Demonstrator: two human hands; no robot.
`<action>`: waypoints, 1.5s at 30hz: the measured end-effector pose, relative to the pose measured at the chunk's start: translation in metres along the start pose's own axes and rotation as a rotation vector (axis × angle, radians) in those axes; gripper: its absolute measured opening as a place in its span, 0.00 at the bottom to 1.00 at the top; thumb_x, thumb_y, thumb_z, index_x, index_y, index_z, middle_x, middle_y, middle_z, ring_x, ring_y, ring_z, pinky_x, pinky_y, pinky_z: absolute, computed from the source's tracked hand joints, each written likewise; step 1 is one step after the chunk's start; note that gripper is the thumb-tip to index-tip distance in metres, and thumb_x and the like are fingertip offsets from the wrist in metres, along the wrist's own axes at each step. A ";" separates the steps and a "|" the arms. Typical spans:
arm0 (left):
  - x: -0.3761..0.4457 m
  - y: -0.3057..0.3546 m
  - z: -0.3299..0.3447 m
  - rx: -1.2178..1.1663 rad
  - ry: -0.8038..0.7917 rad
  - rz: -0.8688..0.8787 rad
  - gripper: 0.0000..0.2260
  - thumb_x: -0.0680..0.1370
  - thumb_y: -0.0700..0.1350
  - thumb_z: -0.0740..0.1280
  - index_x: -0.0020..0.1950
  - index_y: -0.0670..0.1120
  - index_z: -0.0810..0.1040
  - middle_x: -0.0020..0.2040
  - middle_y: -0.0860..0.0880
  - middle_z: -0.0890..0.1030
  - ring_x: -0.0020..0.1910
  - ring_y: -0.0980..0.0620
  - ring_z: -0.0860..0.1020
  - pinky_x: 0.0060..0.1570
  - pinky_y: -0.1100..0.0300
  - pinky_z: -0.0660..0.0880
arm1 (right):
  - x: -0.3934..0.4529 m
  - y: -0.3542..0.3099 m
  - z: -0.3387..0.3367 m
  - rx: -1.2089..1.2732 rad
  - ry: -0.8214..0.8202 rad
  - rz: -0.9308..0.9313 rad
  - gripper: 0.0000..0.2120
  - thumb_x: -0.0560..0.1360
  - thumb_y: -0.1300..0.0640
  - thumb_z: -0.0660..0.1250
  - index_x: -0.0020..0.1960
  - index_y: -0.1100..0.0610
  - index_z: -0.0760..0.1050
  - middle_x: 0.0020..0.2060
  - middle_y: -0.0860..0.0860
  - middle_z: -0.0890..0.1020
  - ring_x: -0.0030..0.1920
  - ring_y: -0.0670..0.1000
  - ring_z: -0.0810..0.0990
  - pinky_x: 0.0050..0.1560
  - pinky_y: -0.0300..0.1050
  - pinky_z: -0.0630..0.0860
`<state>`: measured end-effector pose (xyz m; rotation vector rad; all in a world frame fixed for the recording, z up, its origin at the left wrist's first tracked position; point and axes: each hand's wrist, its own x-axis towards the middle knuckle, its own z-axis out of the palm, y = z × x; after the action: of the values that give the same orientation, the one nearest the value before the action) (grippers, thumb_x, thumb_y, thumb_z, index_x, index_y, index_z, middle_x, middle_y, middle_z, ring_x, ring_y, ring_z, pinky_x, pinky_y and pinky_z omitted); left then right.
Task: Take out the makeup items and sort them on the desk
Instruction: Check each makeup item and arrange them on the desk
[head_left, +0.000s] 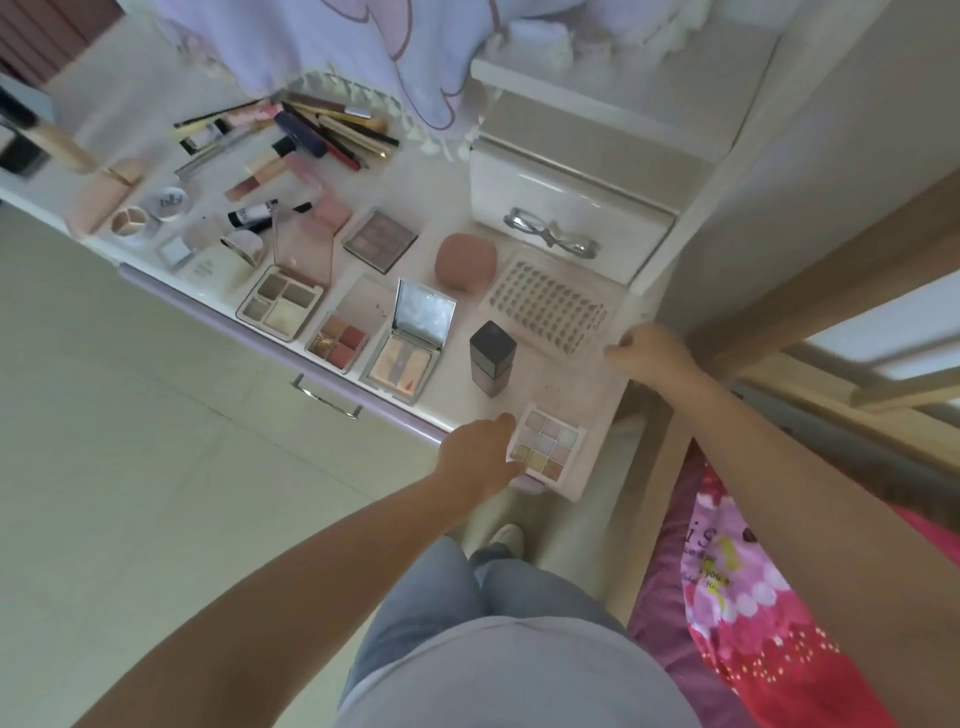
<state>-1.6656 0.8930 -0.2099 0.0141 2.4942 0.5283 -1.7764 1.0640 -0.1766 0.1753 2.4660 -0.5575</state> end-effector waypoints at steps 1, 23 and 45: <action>0.000 0.000 0.000 0.004 0.007 0.000 0.17 0.76 0.50 0.65 0.61 0.44 0.68 0.54 0.45 0.77 0.52 0.47 0.76 0.47 0.59 0.71 | 0.005 -0.005 -0.002 -0.023 0.097 -0.079 0.10 0.76 0.58 0.61 0.45 0.66 0.75 0.38 0.58 0.76 0.42 0.57 0.75 0.33 0.42 0.64; -0.003 0.003 0.006 0.080 0.069 0.094 0.24 0.81 0.48 0.56 0.75 0.51 0.53 0.62 0.46 0.70 0.56 0.46 0.75 0.54 0.56 0.74 | 0.034 -0.044 -0.010 -0.369 0.023 -0.287 0.39 0.62 0.44 0.73 0.67 0.53 0.61 0.64 0.60 0.64 0.66 0.62 0.61 0.64 0.53 0.63; -0.042 0.020 -0.125 -0.897 0.330 0.267 0.31 0.70 0.37 0.72 0.69 0.46 0.61 0.53 0.51 0.74 0.46 0.67 0.74 0.41 0.74 0.73 | -0.089 -0.026 -0.082 -0.005 -0.018 -0.565 0.49 0.57 0.41 0.71 0.73 0.47 0.53 0.72 0.48 0.56 0.72 0.48 0.53 0.68 0.42 0.52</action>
<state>-1.7015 0.8602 -0.0854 -0.0969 2.3350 1.8344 -1.7540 1.0757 -0.0559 -0.5423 2.4886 -0.7762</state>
